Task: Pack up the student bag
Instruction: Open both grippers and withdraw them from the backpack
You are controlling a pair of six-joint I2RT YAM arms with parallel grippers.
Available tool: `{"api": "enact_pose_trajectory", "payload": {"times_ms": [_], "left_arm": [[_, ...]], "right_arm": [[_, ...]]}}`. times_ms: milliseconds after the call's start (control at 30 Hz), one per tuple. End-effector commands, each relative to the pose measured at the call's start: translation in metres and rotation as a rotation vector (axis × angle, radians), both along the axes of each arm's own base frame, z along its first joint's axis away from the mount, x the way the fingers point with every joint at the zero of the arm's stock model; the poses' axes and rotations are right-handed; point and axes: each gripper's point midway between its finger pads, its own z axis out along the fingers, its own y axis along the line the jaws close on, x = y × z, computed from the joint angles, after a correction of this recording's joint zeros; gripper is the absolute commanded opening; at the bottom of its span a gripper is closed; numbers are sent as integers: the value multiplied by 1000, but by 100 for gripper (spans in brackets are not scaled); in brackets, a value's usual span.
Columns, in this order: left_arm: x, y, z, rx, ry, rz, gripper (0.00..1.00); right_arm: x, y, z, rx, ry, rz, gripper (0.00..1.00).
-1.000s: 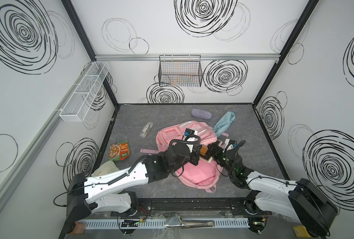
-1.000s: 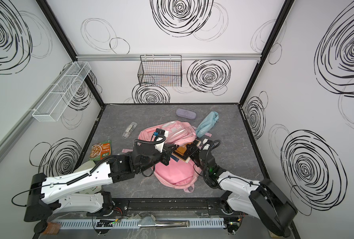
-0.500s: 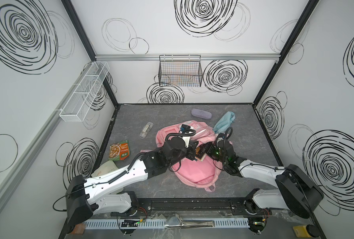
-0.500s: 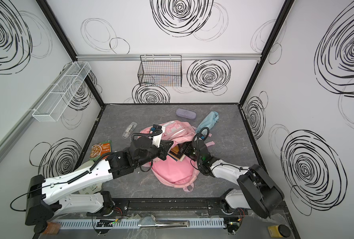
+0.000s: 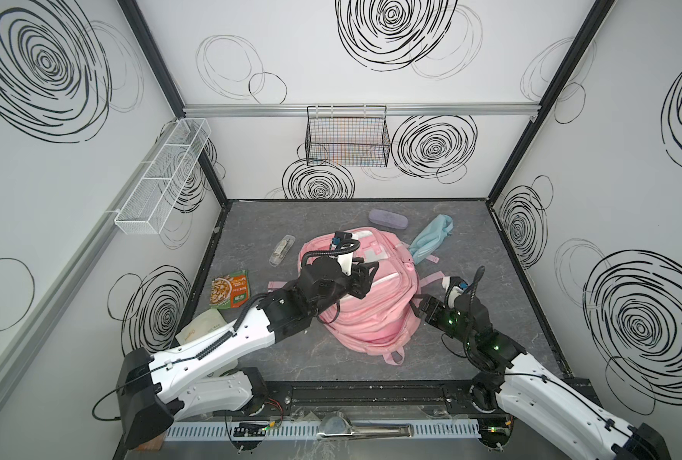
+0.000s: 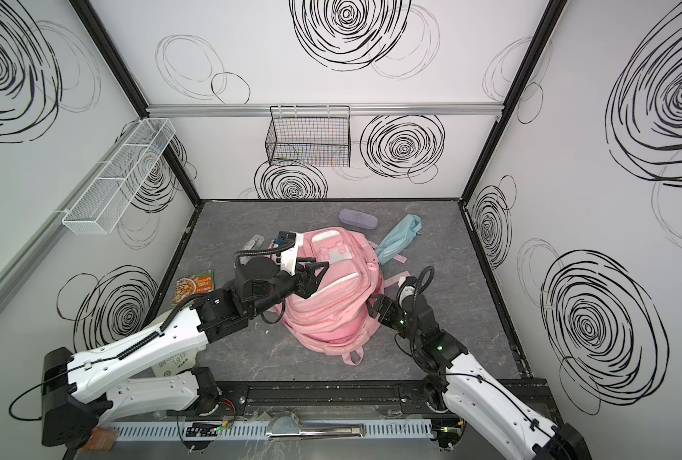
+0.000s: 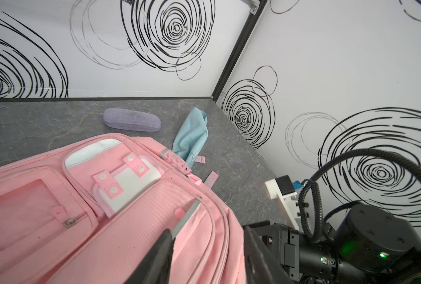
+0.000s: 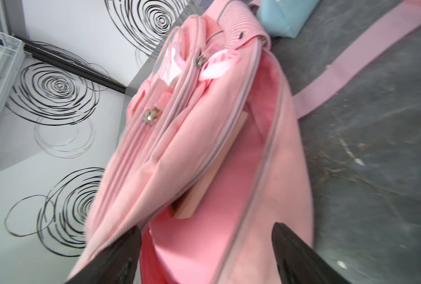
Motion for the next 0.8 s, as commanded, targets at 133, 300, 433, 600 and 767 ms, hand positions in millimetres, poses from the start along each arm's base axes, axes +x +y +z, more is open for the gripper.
{"api": "enact_pose_trajectory", "payload": {"times_ms": [133, 300, 433, 600, 767], "left_arm": [[20, 72, -43, 55, 67, 245, 58], [36, 140, -101, -18, 248, 422, 58], [41, 176, -132, -115, 330, 510, 58], [43, 204, -152, -183, 385, 586, 58], [45, 216, -136, -172, 348, 614, 59]], "right_arm": [[18, -27, -12, -56, 13, -49, 83], [33, -39, 22, -229, -19, -45, 78], [36, -19, 81, -286, -155, 56, 70], [9, 87, 134, -407, -374, 401, 70], [-35, 184, 94, -742, -512, 808, 83]]}}
